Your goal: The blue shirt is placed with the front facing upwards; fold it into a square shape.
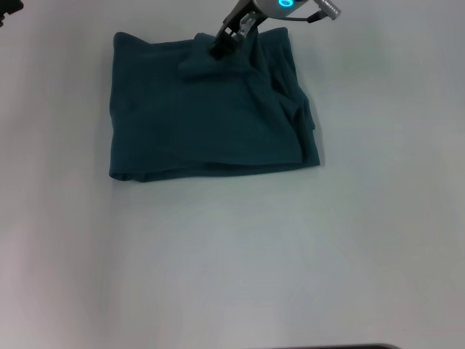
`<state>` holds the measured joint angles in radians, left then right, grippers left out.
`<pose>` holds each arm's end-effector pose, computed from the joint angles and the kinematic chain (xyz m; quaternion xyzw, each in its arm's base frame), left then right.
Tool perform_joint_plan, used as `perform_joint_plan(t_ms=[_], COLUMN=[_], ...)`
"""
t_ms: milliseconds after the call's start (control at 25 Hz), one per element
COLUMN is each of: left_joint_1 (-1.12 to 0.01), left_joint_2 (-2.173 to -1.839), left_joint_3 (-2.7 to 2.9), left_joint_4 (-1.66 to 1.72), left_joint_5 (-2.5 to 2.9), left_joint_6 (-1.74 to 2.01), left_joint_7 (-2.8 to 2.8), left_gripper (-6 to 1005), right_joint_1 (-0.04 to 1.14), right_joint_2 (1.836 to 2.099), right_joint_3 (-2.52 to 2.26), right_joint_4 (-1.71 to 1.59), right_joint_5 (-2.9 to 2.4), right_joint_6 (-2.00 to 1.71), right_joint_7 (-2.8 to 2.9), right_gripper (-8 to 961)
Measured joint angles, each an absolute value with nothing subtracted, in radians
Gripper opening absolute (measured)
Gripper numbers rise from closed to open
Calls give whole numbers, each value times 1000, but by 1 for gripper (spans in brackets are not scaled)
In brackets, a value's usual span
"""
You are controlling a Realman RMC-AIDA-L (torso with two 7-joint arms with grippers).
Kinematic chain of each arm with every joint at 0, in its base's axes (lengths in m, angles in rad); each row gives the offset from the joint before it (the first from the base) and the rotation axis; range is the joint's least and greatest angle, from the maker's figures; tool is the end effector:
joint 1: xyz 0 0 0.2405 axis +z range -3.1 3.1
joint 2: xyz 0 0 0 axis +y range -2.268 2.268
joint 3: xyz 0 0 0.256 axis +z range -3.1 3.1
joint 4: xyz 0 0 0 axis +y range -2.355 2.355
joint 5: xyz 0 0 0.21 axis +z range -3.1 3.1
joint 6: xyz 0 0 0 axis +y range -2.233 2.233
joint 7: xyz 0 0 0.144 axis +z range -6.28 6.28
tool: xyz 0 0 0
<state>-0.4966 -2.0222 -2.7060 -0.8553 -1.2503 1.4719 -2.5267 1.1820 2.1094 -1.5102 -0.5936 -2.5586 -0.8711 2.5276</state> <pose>-0.2856 0.3620 0.1121 -0.6294 -0.6343 -0.4229 0.1504 0.0816 0.4541 -0.0930 -0.9407 0.1686 -0.1331 0.2625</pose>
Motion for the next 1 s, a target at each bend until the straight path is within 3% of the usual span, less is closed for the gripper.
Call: perform_joint_plan(t_ms=[1000], left_joint_1=[-520], left_joint_2=[-2040], left_joint_3=[-2692], left_joint_4=[-848], left_joint_5=[-1250], left_joint_6=[1459], left_joint_7=[-2514], left_gripper=[963], right_joint_1=[1203], right_joint_2=[2107], right_joint_3=[-1608], right_joint_4=[-494], right_joint_5=[-2449], right_joint_6=[-831], right_joint_7=[2493], right_gripper=[535])
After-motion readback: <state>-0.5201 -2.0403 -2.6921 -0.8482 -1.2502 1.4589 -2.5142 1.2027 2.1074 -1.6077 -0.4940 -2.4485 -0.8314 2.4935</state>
